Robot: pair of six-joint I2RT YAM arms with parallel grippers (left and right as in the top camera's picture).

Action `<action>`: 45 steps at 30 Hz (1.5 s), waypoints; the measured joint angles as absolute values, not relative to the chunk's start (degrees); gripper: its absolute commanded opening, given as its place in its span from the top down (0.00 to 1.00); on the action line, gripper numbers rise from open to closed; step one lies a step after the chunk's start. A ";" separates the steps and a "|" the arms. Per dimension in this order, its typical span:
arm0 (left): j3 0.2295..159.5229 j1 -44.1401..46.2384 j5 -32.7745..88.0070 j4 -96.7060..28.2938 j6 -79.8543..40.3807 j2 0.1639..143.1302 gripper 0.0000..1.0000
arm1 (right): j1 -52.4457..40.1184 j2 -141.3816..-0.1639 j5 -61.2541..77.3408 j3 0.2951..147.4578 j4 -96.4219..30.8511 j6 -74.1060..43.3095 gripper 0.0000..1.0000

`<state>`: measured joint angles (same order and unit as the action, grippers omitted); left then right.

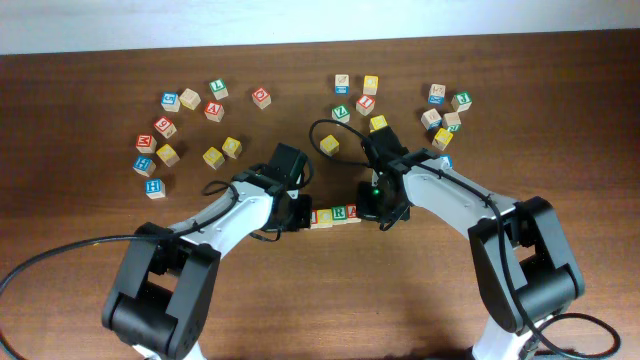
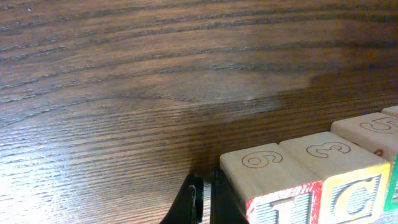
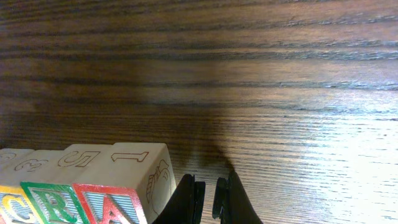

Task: Spell out ICRA
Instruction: 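Push the row inward from both ends with left and right grippers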

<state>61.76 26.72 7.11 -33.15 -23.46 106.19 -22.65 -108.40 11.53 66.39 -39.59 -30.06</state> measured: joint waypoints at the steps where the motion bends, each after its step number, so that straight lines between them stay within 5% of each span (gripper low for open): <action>1: 61.76 26.72 7.14 -33.15 -23.46 106.19 1.00 | -22.68 -108.40 11.53 66.39 -39.20 -30.02 0.96; 45: 62.08 26.70 5.32 -35.35 -23.46 106.21 1.00 | -22.65 -108.40 16.47 66.08 -37.39 -30.04 0.96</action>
<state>62.08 26.70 5.32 -35.35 -23.46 106.21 -22.65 -108.40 16.47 66.08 -37.39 -30.04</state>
